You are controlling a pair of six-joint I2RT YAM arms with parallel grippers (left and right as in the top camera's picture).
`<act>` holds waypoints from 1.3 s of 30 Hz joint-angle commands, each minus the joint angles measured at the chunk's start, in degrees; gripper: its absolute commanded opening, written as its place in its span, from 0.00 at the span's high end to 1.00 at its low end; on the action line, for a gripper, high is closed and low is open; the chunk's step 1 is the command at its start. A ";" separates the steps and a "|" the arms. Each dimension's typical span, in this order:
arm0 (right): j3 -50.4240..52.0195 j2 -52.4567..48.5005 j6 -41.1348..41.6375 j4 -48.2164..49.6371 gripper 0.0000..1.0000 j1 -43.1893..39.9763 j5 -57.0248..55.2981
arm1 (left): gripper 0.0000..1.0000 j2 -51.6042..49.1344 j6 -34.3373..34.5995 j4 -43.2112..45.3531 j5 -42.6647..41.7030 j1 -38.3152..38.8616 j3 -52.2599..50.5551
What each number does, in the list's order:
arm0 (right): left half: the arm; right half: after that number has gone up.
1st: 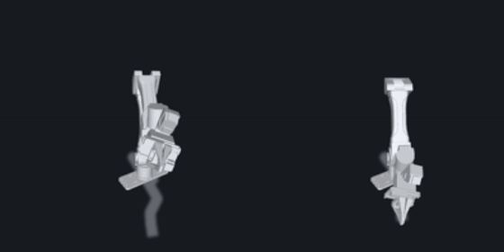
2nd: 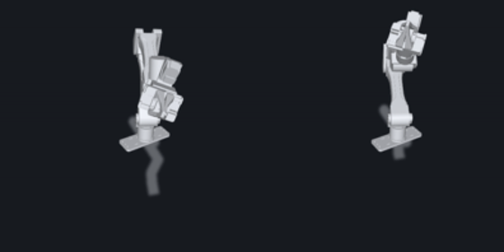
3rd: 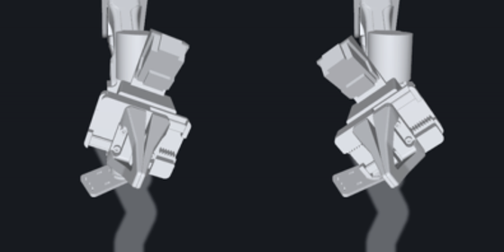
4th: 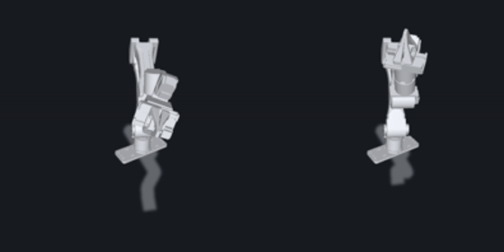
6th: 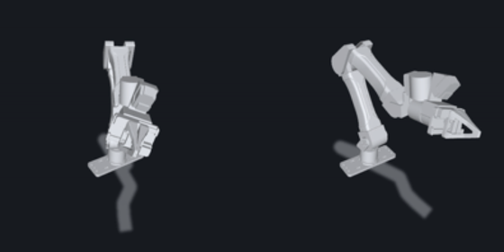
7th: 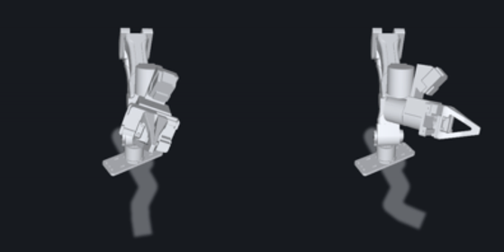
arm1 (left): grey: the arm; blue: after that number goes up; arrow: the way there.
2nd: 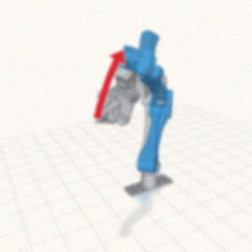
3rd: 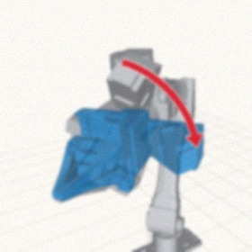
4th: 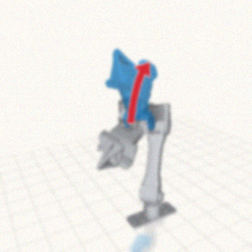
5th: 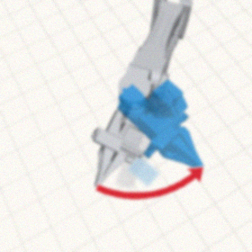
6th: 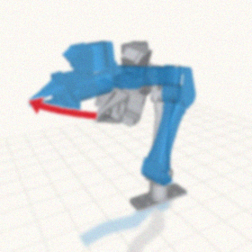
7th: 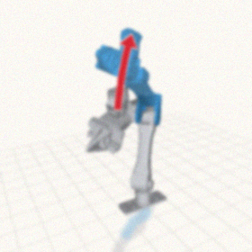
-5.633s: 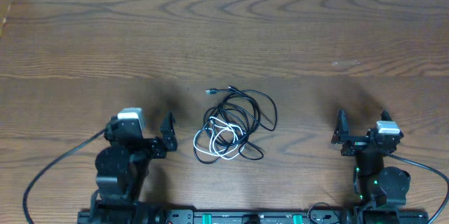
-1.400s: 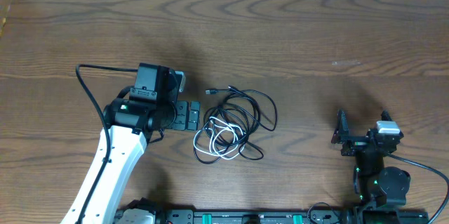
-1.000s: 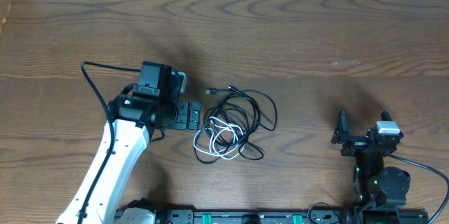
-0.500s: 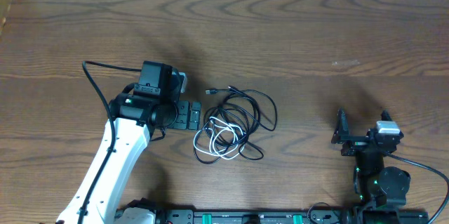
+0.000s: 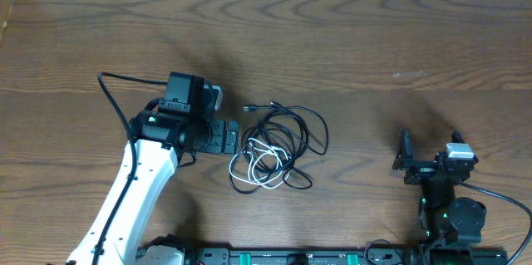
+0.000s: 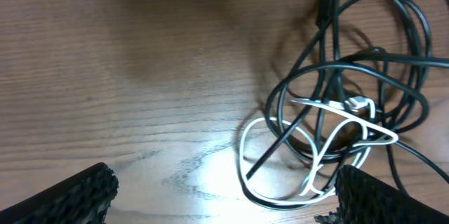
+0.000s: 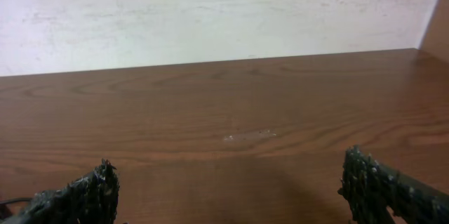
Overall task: Untangle cables
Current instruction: 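Lower the left gripper onto the black cable and close on it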
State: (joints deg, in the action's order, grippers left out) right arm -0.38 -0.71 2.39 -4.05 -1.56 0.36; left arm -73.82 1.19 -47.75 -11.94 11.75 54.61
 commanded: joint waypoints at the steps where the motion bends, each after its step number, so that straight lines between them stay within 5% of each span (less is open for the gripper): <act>1: 0.07 0.39 0.33 -0.28 0.01 0.48 -0.42 | 0.00 -0.35 -0.96 -0.20 -2.01 0.24 1.01; 39: 0.07 0.39 0.31 -0.28 0.01 0.48 -0.42 | 0.01 -16.37 -1.60 9.31 -2.19 8.85 1.01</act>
State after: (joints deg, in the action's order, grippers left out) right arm -0.38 -0.71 2.37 -4.05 -1.56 0.38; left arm -88.77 0.12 -39.48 -13.65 19.55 54.61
